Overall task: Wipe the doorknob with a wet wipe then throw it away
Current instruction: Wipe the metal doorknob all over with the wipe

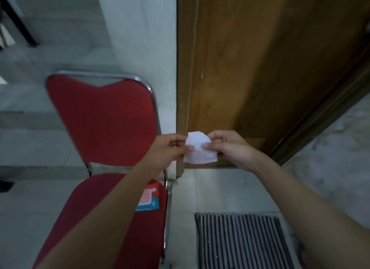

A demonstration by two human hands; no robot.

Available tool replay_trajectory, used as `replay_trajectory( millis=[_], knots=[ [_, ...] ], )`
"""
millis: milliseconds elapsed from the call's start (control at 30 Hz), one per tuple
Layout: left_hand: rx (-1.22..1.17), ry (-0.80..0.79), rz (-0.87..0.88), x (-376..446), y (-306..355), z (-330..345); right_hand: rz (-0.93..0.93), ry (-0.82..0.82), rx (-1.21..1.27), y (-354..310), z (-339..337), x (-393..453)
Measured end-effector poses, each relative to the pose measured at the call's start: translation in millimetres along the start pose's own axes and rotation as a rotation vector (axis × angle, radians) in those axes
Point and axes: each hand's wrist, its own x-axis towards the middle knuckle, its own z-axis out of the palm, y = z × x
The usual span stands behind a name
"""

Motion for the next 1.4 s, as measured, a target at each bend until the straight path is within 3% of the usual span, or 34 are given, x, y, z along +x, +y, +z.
replay_trajectory(
  millis=[100, 367, 633, 733, 833, 933, 1033, 1267, 1400],
  knots=[
    [-0.052, 0.017, 0.047, 5, 32, 14, -0.046, 0.023, 0.066, -21, -25, -10],
    [-0.075, 0.041, 0.211, 40, 156, 109, -0.286, 0.275, 0.345, -90, -142, -51],
    [-0.079, 0.249, 0.395, 65, 215, 201, -0.477, 0.434, 0.335, -111, -231, -74],
    [0.03, 0.301, 0.515, 74, 222, 231, -0.523, 0.452, 0.277, -110, -264, -83],
    [0.241, 0.218, 0.611, 86, 230, 256, -0.549, 0.468, 0.227, -110, -296, -88],
    [0.412, 0.039, 0.579, 96, 240, 271, -0.574, 0.469, 0.187, -113, -317, -90],
    [0.541, -0.007, 0.581, 106, 248, 285, -0.595, 0.505, 0.113, -116, -333, -94],
    [0.318, -0.078, 0.5, 121, 265, 302, -0.549, 0.507, 0.154, -109, -362, -109],
    [0.29, -0.185, 0.519, 124, 272, 320, -0.483, 0.498, -0.048, -113, -366, -116]
  ],
)
